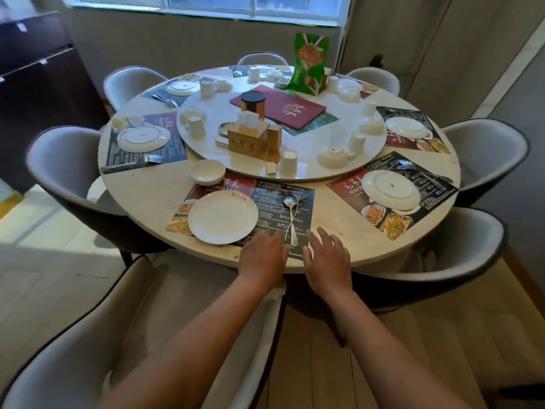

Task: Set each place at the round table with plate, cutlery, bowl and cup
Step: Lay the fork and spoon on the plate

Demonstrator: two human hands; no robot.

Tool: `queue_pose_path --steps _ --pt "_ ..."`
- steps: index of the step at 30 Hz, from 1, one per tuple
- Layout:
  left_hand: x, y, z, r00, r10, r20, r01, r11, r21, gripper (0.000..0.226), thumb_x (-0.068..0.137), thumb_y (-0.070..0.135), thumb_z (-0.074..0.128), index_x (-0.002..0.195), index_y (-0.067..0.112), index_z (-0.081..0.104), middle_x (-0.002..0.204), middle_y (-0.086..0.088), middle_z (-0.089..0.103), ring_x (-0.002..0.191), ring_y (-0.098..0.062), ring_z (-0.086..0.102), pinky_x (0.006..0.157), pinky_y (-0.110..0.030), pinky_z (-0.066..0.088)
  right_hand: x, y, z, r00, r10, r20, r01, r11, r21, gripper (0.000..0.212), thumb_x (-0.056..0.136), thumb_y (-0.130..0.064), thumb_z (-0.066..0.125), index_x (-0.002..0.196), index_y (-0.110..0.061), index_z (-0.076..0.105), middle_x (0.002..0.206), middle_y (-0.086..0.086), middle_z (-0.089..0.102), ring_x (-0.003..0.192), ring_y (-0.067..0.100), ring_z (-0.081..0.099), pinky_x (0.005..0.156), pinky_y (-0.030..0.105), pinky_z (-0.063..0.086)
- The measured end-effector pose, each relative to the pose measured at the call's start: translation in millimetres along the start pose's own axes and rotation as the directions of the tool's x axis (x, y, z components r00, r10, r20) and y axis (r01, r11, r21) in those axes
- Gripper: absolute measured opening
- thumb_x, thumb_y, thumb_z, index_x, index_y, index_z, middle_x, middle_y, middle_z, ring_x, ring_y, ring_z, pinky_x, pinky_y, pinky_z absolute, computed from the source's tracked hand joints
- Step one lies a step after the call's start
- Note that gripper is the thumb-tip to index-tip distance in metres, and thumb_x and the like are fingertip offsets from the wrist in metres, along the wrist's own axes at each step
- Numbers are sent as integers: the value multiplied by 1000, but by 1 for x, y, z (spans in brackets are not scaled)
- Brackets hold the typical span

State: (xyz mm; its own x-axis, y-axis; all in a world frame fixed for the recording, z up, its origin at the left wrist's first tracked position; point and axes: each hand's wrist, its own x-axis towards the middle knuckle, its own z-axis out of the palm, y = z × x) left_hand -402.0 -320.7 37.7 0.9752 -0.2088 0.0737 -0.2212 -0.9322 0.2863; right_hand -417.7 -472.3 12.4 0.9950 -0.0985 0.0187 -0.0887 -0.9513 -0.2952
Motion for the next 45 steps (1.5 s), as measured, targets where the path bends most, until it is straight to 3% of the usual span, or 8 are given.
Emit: queue_pose_path --steps 8,13,15,21,24,30,37,45 --pt "55 15 23 994 -109 -11 109 994 -24 25 100 36 54 117 19 63 111 0 67 96 -20 65 78 -35 53 46 28 7 996 -61 68 61 998 3 49 105 -39 33 154 -30 32 163 0 25 149 27 20 118 48 24" --pt "82 17 39 979 -192 64 192 981 7 23 100 35 56 114 17 62 105 -2 65 94 -23 64 69 -33 44 83 40 13 988 -121 100 124 992 -21 50 105 -38 33 154 -29 30 164 1 24 150 27 19 118 47 26" --pt "125 38 63 939 -337 68 335 942 32 23 99 37 57 111 18 62 103 -2 66 93 -22 64 68 -34 45 137 72 24 962 -175 209 178 984 4 51 105 -38 33 155 -28 29 164 2 23 150 28 20 118 46 27" --pt "137 38 76 894 -443 72 439 896 61 18 99 34 57 99 17 63 85 1 57 77 -19 55 64 -34 44 156 77 36 914 -270 304 286 958 -10 54 104 -37 37 156 -23 28 164 5 22 149 29 21 117 45 29" --pt "141 32 81 867 -486 114 480 874 75 13 97 26 58 96 16 67 86 -2 64 79 -24 62 67 -37 53 161 76 40 896 -304 323 323 946 -6 55 103 -37 40 155 -21 29 163 7 25 147 29 25 116 45 32" --pt "141 25 73 837 -532 133 541 840 -41 5 94 20 62 99 18 63 88 -2 62 80 -22 60 66 -38 51 167 67 36 908 -304 289 315 949 9 54 103 -35 41 154 -20 29 161 6 28 145 27 29 114 43 36" --pt "109 -9 42 787 -617 26 607 766 -210 14 104 24 40 114 18 48 90 -4 61 78 -22 56 65 -37 45 168 11 30 907 -382 177 381 924 42 52 103 -33 40 153 -20 33 160 5 31 146 27 29 113 43 36" --pt "58 -77 26 642 -767 -28 734 624 -270 22 103 36 46 124 33 52 104 -3 67 86 -22 57 73 -34 52 157 -43 51 801 -458 386 493 870 9 65 99 -41 50 155 -17 27 164 9 20 151 31 18 120 46 28"
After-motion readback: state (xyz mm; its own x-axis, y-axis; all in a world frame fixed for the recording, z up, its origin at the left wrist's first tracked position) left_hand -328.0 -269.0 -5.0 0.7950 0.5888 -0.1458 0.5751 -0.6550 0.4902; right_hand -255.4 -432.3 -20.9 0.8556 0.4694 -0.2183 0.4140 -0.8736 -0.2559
